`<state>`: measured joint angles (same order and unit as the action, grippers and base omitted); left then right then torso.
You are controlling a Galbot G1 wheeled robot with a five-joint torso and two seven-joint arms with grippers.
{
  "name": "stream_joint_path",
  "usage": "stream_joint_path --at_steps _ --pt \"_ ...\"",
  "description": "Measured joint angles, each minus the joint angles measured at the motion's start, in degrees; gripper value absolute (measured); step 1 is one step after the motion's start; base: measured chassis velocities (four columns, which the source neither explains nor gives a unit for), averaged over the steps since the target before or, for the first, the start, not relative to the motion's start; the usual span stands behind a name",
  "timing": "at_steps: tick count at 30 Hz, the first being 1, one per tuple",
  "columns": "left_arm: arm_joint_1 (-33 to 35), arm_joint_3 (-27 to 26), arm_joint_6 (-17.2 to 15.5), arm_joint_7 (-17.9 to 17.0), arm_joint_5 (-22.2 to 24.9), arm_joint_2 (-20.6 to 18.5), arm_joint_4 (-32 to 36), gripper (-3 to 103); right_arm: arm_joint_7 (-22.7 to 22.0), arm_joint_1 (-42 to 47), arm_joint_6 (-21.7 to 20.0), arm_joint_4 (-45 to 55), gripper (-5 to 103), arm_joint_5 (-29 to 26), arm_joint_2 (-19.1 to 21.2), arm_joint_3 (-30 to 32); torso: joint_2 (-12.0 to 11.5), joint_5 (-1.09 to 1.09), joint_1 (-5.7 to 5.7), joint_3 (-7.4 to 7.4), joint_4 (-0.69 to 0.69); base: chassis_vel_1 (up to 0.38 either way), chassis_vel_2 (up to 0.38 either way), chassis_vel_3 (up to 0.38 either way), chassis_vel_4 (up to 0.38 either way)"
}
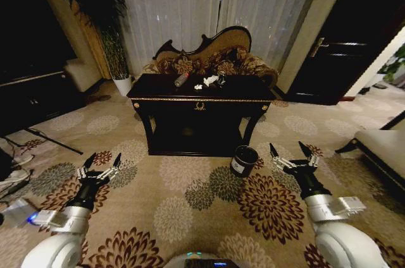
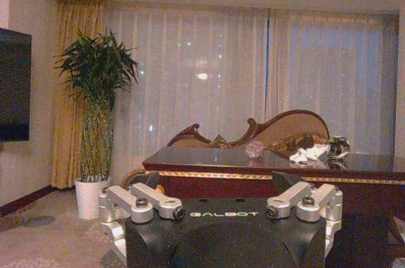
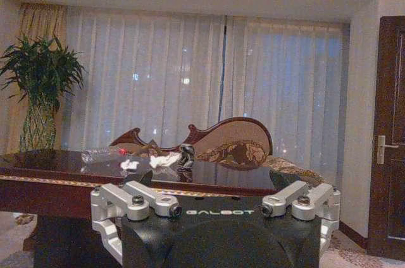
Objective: Move to the front of the table and place the trash on the table into the trash bin.
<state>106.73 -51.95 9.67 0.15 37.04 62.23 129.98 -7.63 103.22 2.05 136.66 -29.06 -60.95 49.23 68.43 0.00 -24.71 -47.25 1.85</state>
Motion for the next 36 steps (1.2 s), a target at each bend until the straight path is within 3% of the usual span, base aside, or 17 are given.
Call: stream_joint_path --at_steps 36 --pt "0.5 0.3 -0.1 0.0 -0.6 0.0 0.5 98 0.8 0.1 0.4 -0.5 100 -0.7 0.4 0.2 0.0 0.0 0.0 0.0 0.0 -0.103 0.108 0.101 -0.103"
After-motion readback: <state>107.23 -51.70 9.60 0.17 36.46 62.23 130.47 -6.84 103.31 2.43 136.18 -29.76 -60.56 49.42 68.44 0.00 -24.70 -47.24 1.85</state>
